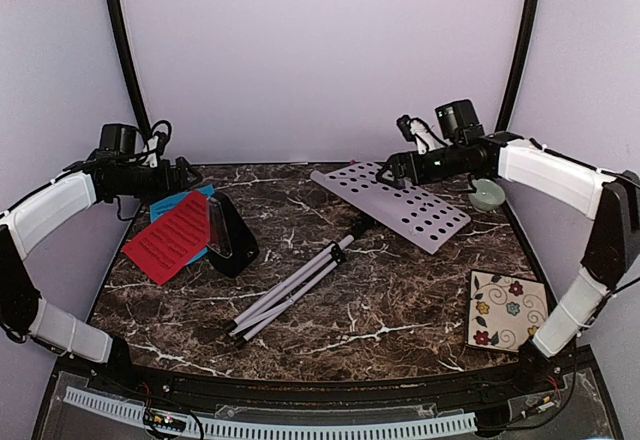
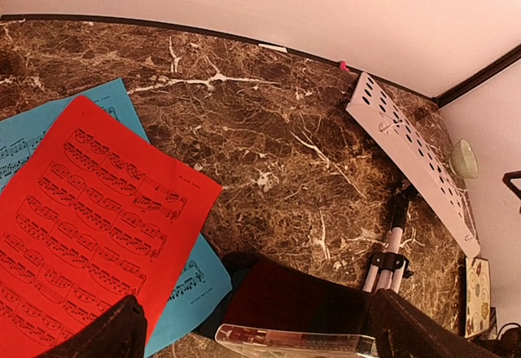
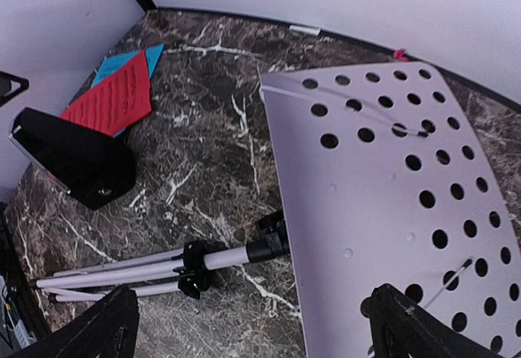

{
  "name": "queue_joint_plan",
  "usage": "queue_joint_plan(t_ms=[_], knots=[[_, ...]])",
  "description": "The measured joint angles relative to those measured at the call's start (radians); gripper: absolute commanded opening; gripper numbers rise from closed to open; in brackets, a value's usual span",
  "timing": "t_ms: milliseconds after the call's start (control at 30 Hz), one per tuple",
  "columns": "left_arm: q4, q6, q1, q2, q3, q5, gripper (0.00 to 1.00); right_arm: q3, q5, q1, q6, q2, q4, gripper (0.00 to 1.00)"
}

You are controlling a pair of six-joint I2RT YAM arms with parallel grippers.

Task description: Set up the instrument practice props

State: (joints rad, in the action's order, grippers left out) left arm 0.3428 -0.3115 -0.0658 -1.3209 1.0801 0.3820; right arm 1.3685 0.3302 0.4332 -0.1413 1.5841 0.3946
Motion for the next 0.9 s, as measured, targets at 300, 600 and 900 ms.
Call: queue_joint_plan(t_ms=[300,600,900], knots=[[0.006,0.018,-0.024,0.0,0.001,0.008,0.99,0.144,-0.015,0.095,0.085,0.232,0.161,0.92],[0.006,0.031,-0.03,0.016,0.001,0.003,0.99,0.247,-0.052,0.119,0.115,0.378,0.245,0.81],[0.006,0.041,-0.034,0.016,0.001,0.003,0.99,0.303,-0.079,0.123,0.123,0.45,0.273,0.51]])
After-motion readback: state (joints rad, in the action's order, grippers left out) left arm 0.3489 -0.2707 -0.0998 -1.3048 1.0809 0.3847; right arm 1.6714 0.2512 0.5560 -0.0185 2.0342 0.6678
